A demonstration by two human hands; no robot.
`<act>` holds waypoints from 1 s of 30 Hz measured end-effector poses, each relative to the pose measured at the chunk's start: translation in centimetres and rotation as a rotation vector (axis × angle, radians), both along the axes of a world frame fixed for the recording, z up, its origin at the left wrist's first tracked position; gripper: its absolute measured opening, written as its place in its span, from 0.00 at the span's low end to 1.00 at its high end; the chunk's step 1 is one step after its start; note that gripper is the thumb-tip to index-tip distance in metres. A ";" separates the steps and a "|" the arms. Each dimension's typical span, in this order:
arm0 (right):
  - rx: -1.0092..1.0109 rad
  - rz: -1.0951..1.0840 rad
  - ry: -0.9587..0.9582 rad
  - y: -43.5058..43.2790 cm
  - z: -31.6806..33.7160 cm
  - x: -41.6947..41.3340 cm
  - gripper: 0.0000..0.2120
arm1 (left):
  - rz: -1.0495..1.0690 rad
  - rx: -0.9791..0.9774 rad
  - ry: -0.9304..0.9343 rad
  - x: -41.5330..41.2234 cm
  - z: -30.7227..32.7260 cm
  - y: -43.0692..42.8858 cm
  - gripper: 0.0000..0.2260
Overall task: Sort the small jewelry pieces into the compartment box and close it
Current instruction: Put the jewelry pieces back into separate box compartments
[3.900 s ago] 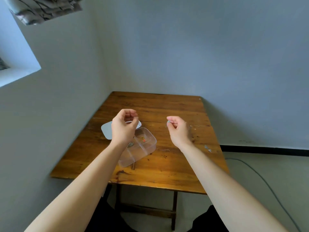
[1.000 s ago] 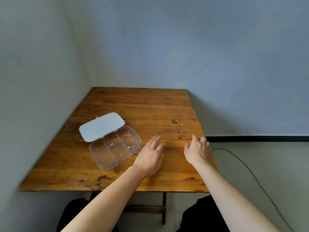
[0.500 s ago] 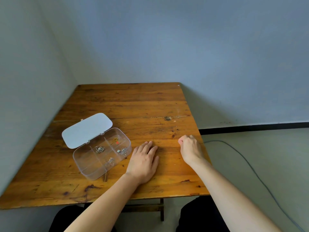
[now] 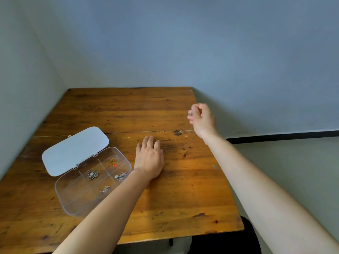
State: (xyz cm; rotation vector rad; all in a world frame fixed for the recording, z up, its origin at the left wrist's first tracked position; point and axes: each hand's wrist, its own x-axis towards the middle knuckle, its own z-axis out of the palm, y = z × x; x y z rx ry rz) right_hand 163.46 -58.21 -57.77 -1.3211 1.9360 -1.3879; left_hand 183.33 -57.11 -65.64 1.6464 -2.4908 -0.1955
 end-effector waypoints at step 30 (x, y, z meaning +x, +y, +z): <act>0.307 0.037 0.246 -2.4 -4.5 0.4 0.17 | 0.070 0.169 0.048 -0.2 0.8 -0.9 0.20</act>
